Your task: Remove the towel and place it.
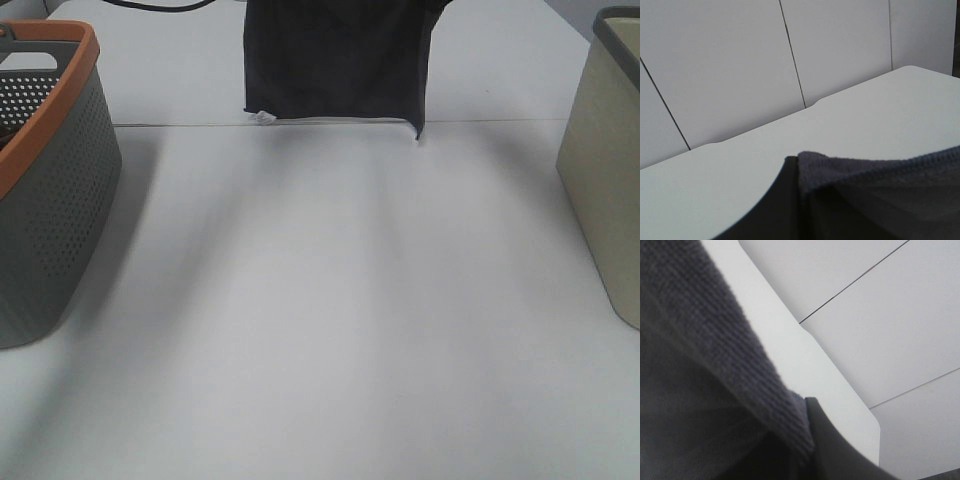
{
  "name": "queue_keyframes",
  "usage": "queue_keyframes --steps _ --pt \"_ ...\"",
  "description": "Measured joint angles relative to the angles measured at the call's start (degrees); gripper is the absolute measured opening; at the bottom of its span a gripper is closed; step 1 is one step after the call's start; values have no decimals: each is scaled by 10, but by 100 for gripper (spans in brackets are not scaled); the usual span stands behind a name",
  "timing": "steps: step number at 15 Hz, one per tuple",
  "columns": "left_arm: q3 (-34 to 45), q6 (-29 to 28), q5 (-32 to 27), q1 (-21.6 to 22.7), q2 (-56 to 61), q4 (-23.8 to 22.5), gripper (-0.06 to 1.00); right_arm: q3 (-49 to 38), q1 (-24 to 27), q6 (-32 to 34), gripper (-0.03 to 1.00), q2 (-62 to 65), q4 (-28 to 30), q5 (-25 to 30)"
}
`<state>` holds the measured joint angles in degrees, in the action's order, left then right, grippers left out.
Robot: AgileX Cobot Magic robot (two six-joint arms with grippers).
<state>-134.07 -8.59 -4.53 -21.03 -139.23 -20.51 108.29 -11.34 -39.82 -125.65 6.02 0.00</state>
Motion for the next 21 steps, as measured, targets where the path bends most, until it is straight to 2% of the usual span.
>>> queue_keyframes --steps 1,2,3,4,5,6,7,10,12,13,16,21 --pt "0 0 -5 0 0 0 0 3 0 0 0 1 -15 0" --pt "-1 0 -18 -1 0 -1 0 5 0 0 0 1 -43 26" --pt "-2 1 -48 -3 0 -1 0 5 0 0 0 1 -73 72" --pt "-3 7 -92 -8 0 -2 0 5 0 0 0 1 -113 143" --pt "-3 19 -145 -16 0 -1 0 5 0 0 0 1 -149 222" --pt "-3 77 -281 -37 0 19 0 5 0 -10 0 1 -206 364" --pt "-3 91 -308 -41 1 28 0 5 0 -15 0 1 -214 401" --pt "-4 179 -504 -50 9 140 0 5 0 -21 0 1 -220 587" --pt "-5 211 -618 -50 14 181 0 6 0 -21 0 1 -216 677" --pt "-3 220 -640 -49 14 198 0 6 0 -20 0 1 -216 690" --pt "24 237 -647 -49 18 251 0 -13 0 -5 0 1 -211 695" --pt "191 241 -649 -51 75 259 0 -112 0 37 0 19 -209 695"
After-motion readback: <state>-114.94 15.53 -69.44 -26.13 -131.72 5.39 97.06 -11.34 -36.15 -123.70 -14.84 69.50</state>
